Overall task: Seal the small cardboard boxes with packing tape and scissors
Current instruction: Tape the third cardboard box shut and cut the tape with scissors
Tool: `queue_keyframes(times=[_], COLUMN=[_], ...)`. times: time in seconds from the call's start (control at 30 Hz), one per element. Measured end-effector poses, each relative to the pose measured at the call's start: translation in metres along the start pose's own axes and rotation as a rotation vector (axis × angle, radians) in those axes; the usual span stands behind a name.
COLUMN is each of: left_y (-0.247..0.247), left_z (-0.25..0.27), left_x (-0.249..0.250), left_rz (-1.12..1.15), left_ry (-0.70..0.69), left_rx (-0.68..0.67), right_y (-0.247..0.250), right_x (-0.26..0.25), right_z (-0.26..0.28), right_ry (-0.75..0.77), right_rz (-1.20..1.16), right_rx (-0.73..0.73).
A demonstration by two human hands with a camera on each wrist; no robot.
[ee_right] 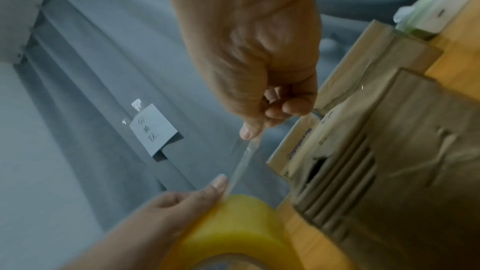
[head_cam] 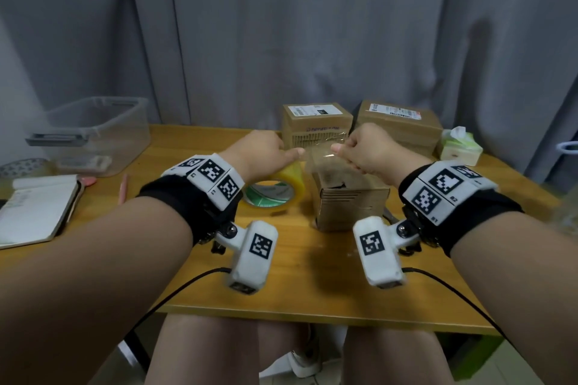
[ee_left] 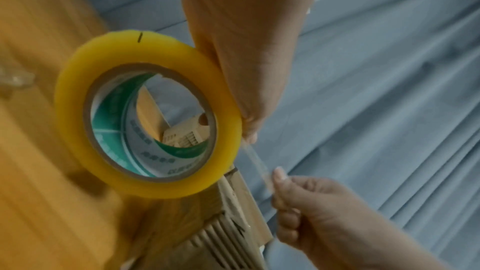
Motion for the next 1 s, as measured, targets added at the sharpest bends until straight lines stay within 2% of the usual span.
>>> queue_keyframes(times=[0.1, 0.23, 0.53, 0.73, 0.83, 0.93, 1.0], left_y=[-0.005, -0.015, -0.020, -0.026, -0.028, -0.033, -0.034], left_z=[0.000, -0.007, -0.021, -0.022, -0.023, -0.027, -0.029], left_x=[0.010, 0.018, 0.032, 0.041, 0.041, 0.038, 0.039], left_rz=[-0.052, -0.167, -0.152, -0.239, -0.244, -0.238, -0.244], left_ry=[-0.019, 0.031, 0.031, 0.008, -0.001, -0.015, -0.025], left_rx=[-0.041, -0.119, -0.176, -0.236, -0.230, -0.222, -0.218], right_y=[0.001, -0.007, -0.004, -0.012, -0.007, -0.007, -0.020], right_x=[0.010, 0.025, 0.035, 0.047, 0.055, 0.046, 0.034], right_z=[-0.001, -0.003, -0.011, -0.011, -0.003, 0.004, 0.004], right_ry=[-0.033, -0.059, -0.081, -0.094, -0.048, 0.081, 0.148], right_rz=[0.124, 0.214, 0.230, 0.288, 0.265, 0.288, 0.328], right_rx=[-0.007, -0.030, -0.012, -0.023, 0.066, 0.210, 0.112])
Point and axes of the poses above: each hand's wrist, its own z-axis away from the middle knuckle, its own y-axis out of the back of the hand, x = y × z, the point moved 2 cm from there along -z, towards the middle knuckle, and after that the axes turned 3 degrees about y, right-handed, at the moved point
